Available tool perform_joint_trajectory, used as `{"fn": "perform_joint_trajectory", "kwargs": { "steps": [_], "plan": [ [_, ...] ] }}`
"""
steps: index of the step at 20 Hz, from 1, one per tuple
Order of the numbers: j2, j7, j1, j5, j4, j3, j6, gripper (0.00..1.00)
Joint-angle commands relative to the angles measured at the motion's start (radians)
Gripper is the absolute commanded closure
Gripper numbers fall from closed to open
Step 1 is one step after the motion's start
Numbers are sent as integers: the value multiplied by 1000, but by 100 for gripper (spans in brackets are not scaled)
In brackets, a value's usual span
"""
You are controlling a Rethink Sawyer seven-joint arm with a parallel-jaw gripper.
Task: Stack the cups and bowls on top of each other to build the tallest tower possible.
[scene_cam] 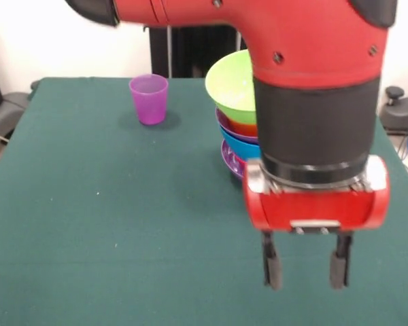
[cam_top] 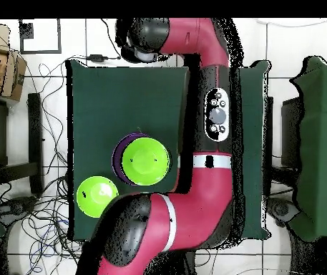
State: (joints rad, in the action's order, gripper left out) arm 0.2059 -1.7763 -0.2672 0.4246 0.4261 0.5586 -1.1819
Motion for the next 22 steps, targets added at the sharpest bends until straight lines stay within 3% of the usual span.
{"fn": "perform_joint_trajectory", "kwargs": {
  "steps": [1, 3, 7, 8, 10, 14, 16, 18, 19, 22],
  "plan": [
    [-97, 517, -81, 587, -275, 689, -320, 0],
    [-111, 567, -113, 772, -290, 889, -361, 0],
    [-126, 631, -153, 1065, -319, 1176, -439, 0],
    [-129, 637, -161, 1129, -324, 1233, -459, 0],
    [-122, 632, -176, 1182, -323, 1269, -482, 0],
    [-60, 546, -211, 1091, -271, 1148, -547, 0],
    [-23, 490, -241, 992, -215, 1042, -598, 0],
    [22, 423, -286, 863, -121, 919, -618, 0],
    [55, 359, -328, 769, -29, 841, -615, 0],
    [145, 208, -436, 595, 218, 717, -545, 0]
  ]
}}
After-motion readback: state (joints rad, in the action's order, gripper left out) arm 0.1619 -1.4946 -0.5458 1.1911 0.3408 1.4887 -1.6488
